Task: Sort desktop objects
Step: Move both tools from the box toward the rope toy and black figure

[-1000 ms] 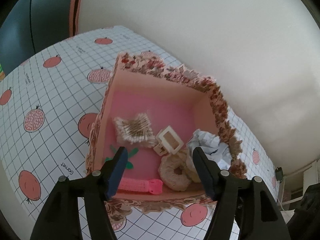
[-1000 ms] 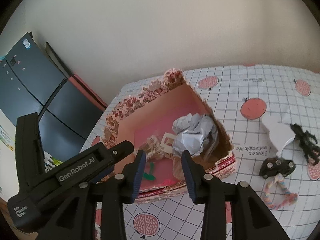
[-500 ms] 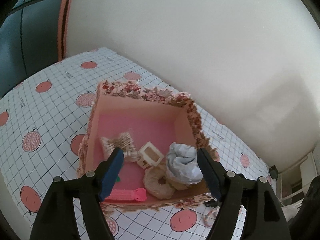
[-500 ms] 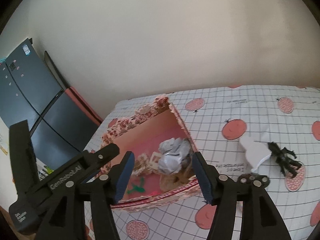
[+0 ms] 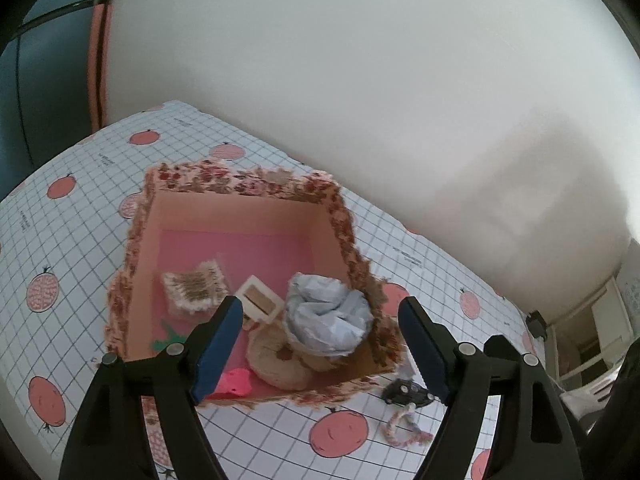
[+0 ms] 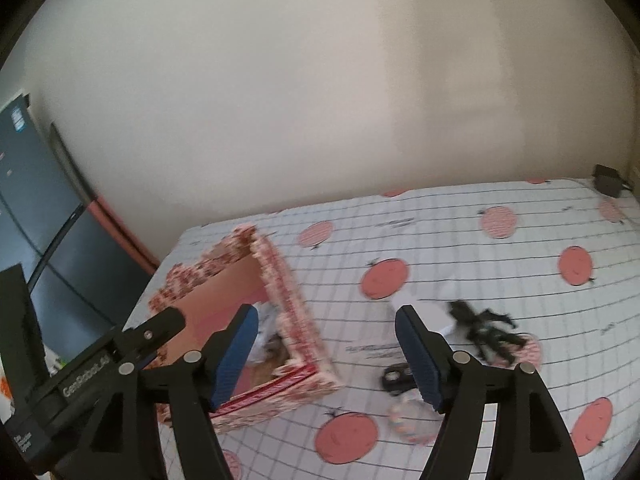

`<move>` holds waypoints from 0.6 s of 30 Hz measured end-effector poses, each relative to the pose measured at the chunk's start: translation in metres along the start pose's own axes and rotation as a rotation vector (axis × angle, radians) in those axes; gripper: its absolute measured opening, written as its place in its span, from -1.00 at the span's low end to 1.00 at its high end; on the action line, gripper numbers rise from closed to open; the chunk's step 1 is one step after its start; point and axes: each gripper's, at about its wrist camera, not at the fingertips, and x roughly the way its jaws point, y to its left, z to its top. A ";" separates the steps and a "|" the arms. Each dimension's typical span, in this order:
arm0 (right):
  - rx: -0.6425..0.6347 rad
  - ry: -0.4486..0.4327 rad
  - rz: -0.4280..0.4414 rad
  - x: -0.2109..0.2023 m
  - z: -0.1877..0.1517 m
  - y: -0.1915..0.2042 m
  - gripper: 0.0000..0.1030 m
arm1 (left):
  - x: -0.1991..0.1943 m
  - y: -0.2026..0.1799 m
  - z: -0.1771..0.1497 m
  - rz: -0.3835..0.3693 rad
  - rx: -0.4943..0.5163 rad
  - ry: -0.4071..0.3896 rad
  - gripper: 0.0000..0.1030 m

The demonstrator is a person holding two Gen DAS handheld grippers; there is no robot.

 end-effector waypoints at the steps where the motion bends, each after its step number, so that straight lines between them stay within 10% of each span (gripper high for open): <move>1: 0.009 -0.004 -0.008 -0.002 0.001 -0.005 0.44 | 0.001 -0.004 -0.001 -0.005 0.009 0.002 0.57; 18: 0.094 -0.061 -0.151 -0.032 0.008 -0.072 0.45 | 0.013 -0.070 -0.025 -0.097 0.147 0.065 0.57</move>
